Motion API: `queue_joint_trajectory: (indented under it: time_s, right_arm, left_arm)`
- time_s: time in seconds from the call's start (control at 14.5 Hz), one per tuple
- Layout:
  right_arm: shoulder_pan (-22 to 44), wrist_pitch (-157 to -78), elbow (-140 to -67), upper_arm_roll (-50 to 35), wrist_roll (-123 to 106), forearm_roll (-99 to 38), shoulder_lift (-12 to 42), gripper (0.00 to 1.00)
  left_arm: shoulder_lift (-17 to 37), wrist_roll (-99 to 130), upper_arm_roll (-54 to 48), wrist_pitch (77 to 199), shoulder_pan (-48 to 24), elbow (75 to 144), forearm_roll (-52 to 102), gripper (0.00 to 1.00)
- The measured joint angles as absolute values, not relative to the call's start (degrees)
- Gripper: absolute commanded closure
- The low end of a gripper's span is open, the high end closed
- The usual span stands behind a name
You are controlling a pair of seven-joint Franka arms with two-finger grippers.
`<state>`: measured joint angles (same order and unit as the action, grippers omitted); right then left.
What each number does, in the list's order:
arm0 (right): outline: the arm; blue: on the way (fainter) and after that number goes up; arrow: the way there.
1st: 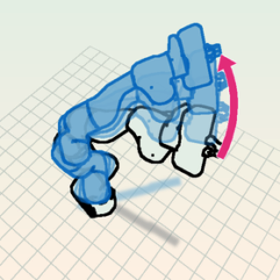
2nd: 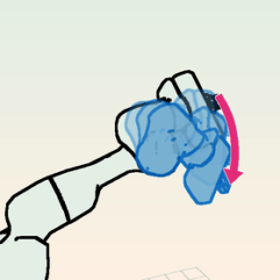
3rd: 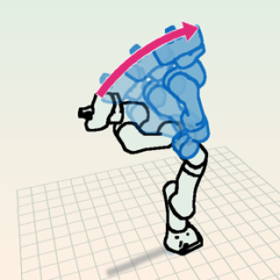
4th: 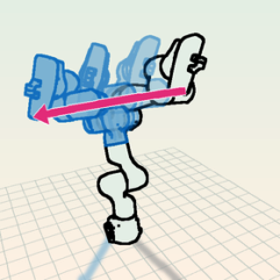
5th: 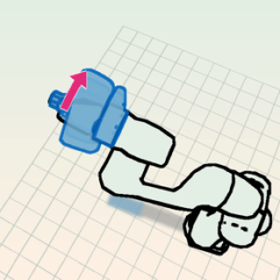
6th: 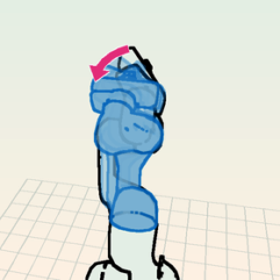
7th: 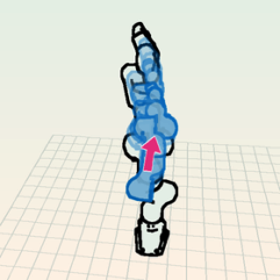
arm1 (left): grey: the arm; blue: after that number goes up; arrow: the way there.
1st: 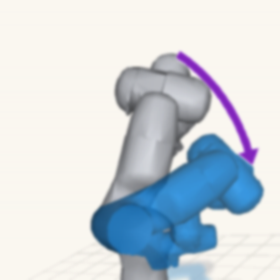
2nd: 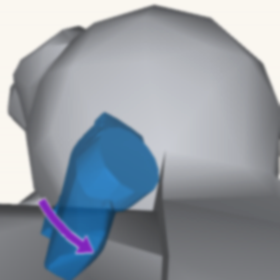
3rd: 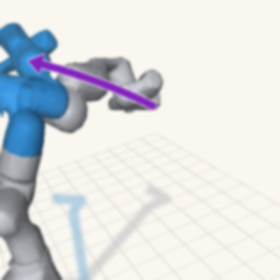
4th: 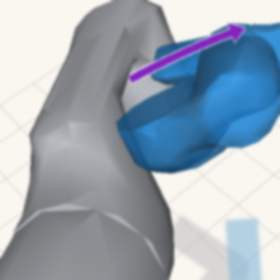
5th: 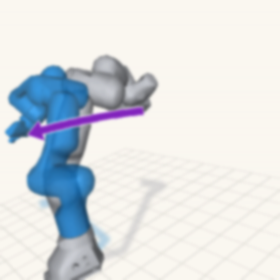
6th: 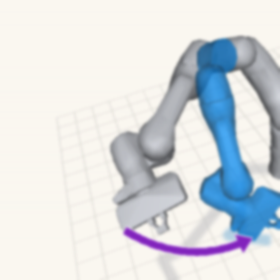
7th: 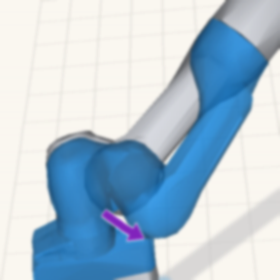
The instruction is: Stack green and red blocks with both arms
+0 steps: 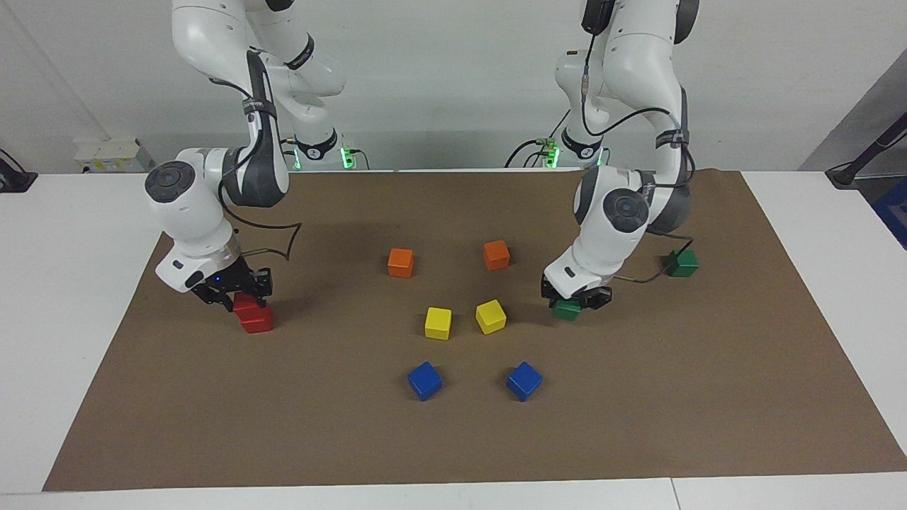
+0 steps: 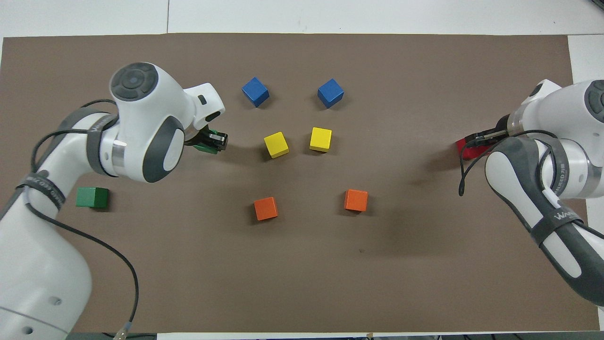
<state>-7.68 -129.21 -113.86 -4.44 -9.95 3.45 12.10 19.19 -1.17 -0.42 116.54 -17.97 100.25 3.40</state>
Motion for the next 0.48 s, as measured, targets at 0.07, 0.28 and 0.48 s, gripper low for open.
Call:
queue_joint_trajectory:
  time_s: [0.07,0.28,0.48]
  right_arm:
    - [-7.7,-129.2,-113.9,-4.4,-9.9,3.5,12.1,0.00]
    - [-7.7,-129.2,-113.8,-4.4,-9.9,3.5,11.9,0.00]
    - [-7.6,-126.1,-111.8,-4.5,-9.9,3.4,11.0,0.00]
  left_arm:
    - [16.7,-1.3,-0.3,113.5,-16.4,100.2,3.4,1.00]
    - [10.5,-3.6,-0.1,106.0,-10.9,100.3,3.4,1.00]
    - [7.4,-10.2,0.1,101.7,-5.0,100.6,3.4,1.00]
